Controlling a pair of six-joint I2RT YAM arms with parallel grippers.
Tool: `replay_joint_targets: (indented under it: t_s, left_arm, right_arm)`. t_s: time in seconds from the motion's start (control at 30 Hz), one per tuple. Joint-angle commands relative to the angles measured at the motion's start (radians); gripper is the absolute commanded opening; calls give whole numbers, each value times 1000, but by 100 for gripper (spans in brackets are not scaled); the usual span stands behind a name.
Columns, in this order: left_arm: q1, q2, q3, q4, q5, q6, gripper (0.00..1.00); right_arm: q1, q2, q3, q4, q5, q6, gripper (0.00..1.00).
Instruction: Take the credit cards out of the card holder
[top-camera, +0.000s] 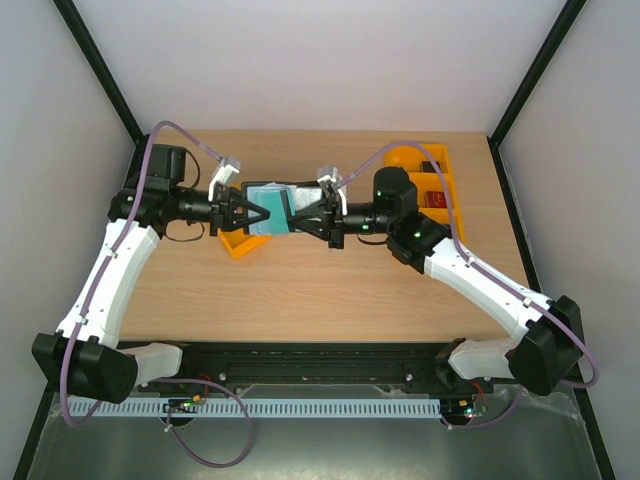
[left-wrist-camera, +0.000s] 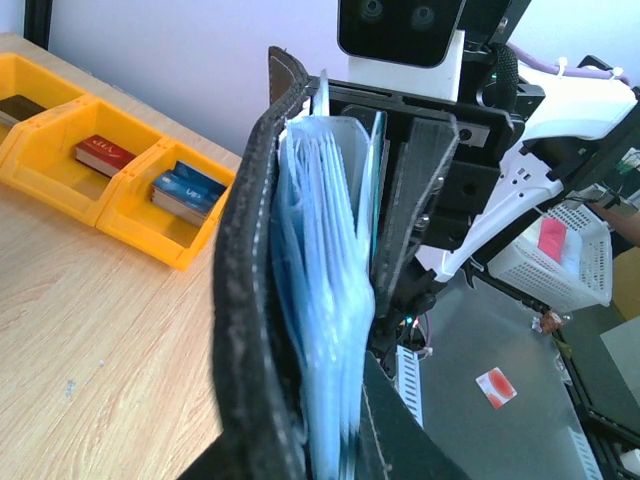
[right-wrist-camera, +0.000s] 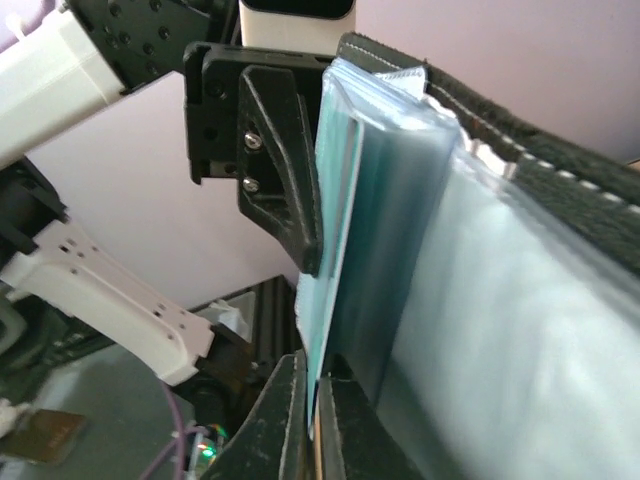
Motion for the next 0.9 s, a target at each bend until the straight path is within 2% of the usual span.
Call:
replay_joint_targets:
  t_s: [0.0, 0.2, 0.33, 0.53, 0.67, 0.77, 0.87]
  left_arm:
    - [19, -22, -8, 47, 7, -5, 2]
    - [20, -28, -16, 58, 5, -19, 2]
    - [22, -30, -21, 65, -4, -24, 2]
    - [28, -36, -25, 82, -20, -48, 2]
    - [32, -33, -39, 149, -87, -137, 2]
    - [38, -31, -60, 197, -148, -187, 2]
    - [40, -29, -67, 207, -150, -194, 2]
  right_arm:
    - [11, -4, 35, -47, -36, -32, 2]
    - [-11, -52, 30, -81, 74, -39, 2]
    - [-94, -107, -1, -123, 182, -16, 2]
    - [-198, -150, -42, -159, 173, -4, 2]
    - [-277, -175, -37, -180, 136, 3, 2]
    - [-327, -168, -6, -247, 148, -11, 2]
    - [-346, -155, 23, -312, 165, -26, 2]
